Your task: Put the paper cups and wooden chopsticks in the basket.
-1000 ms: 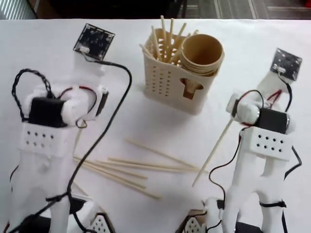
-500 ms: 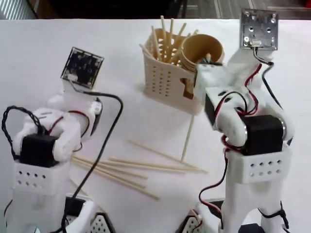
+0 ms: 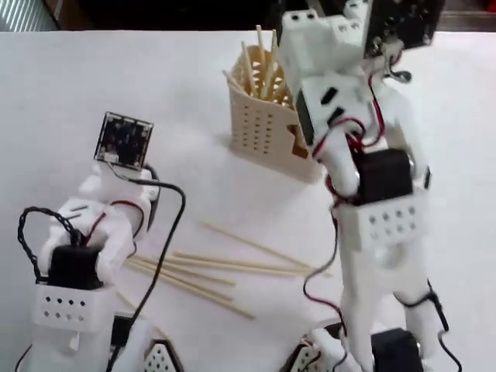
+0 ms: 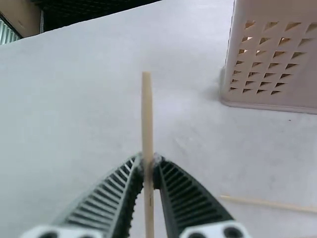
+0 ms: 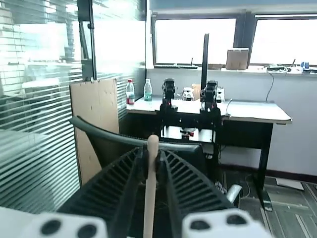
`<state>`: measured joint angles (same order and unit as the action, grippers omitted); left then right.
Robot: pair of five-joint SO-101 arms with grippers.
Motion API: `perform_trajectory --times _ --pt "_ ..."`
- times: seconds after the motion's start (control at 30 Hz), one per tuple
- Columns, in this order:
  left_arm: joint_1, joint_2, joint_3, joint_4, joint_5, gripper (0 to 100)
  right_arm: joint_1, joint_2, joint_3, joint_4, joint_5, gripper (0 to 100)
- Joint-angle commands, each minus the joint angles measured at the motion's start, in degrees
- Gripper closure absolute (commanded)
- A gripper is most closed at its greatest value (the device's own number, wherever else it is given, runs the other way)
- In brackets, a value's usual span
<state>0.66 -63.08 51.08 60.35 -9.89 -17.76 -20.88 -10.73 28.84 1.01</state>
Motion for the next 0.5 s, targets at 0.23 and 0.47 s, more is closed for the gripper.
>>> perform_trajectory --times 0.23,0.47 --pt "-0.48 -5.23 2.73 -1.93 1.05 98 -0.04 9.89 -1.49 -12.09 0.62 98.1" --pt "-0.57 -5.23 2.81 -1.76 1.14 98 1.19 10.77 6.59 -10.68 2.46 98.1"
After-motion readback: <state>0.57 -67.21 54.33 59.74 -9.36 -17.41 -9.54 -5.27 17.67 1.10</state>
